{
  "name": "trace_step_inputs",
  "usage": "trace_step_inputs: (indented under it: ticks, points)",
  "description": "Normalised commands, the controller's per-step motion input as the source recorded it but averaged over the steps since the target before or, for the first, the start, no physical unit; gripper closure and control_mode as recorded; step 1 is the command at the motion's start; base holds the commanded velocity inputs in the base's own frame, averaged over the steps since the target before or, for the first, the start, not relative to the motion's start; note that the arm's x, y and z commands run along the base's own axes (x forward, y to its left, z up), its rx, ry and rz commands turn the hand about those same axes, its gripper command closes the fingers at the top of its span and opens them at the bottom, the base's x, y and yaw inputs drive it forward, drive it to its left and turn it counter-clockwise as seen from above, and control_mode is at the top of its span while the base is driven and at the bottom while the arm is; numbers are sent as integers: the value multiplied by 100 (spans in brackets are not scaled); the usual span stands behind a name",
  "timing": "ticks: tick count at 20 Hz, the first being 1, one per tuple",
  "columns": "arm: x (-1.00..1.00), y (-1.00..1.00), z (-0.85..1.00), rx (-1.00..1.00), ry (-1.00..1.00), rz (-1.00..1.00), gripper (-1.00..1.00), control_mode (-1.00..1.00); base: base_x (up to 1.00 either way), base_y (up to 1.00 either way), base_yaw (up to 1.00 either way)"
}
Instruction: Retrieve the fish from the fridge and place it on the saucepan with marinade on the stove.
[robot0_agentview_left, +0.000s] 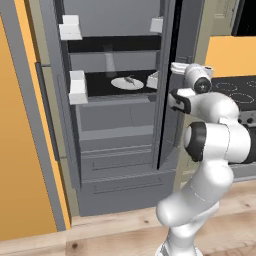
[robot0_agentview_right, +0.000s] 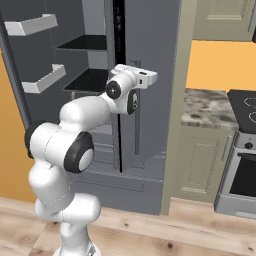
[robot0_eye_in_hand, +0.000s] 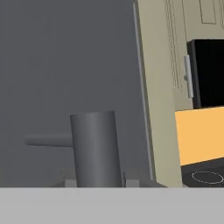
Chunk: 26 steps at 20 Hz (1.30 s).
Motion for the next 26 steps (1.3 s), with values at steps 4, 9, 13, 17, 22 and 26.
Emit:
trace_step_inputs:
  ticks: [4, 9, 13, 17, 22, 26]
  points:
    - [-43, -74, 12, 0, 3, 0, 100, -100, 0, 0, 0]
    - [-40, -71, 6, 0, 2, 1, 100, -100, 0, 0, 0]
    - [-39, -70, 1, 0, 0, 3, 100, -100, 0, 0, 0]
    - [-33, -62, 0, 0, 0, 5, 100, -100, 0, 0, 0]
    - [-11, -35, 0, 0, 2, 2, 100, -100, 0, 0, 0]
    - [-9, -48, 0, 0, 1, 3, 100, -100, 0, 0, 0]
